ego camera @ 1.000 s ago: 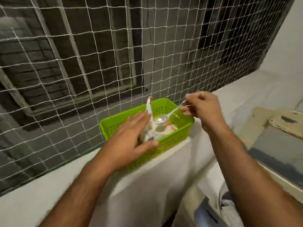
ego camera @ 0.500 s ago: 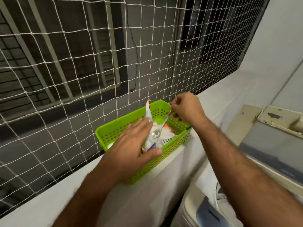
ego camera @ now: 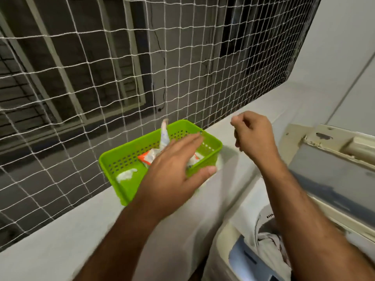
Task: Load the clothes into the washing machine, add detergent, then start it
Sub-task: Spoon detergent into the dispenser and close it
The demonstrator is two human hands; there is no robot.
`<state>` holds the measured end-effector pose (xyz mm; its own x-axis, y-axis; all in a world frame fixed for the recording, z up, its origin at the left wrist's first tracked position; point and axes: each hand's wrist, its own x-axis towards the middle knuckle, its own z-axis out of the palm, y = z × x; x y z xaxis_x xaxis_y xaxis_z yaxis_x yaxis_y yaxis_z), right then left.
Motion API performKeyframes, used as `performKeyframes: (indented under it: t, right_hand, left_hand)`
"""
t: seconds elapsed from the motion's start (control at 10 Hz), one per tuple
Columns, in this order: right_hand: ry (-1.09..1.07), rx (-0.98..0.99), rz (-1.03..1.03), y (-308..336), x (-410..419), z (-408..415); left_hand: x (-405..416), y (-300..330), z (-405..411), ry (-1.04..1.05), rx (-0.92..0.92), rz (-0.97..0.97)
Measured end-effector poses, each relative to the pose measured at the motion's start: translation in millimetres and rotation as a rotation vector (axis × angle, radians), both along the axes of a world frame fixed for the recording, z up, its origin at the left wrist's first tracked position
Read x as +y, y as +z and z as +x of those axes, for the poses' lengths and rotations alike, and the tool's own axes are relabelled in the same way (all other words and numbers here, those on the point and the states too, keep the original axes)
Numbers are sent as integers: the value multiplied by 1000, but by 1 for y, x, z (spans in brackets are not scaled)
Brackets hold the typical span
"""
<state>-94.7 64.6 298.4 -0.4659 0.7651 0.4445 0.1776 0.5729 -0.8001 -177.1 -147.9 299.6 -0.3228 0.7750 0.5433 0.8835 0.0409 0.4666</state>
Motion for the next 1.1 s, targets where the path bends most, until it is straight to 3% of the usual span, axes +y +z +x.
performKeyframes:
  t: [0.1, 0.2, 0.3, 0.5, 0.6, 0.8, 0.9, 1.0, 1.1]
  right_hand:
    - [33, 59, -118, -11, -1, 37]
    - [-1, -16, -136, -29, 4, 79]
    - [-97, -59, -134, -53, 16, 121]
    - [-98, -58, -295, -92, 16, 199]
    - [-29, -181, -261, -128, 12, 226]
    - [-92, -456, -116, -211, 17, 305]
    - [-187, -257, -381, -221, 19, 332]
    - [-344, 34, -777, -212, 16, 335]
    - [-321, 257, -1014, -196, 16, 319]
  left_hand:
    - [30, -3, 30, -69, -76, 4]
    - [67, -24, 66, -210, -193, -33]
    - [108, -55, 108, -293, -518, -95]
    - [183, -109, 194, -381, -1536, -147]
    - [204, -121, 234, -347, -1762, -270]
    - [221, -142, 297, -339, -1929, -533]
    - [227, -161, 307, -327, -1723, -665]
    - [222, -165, 322, -380, -1435, -716]
    - [245, -201, 337, -420, -684, -857]
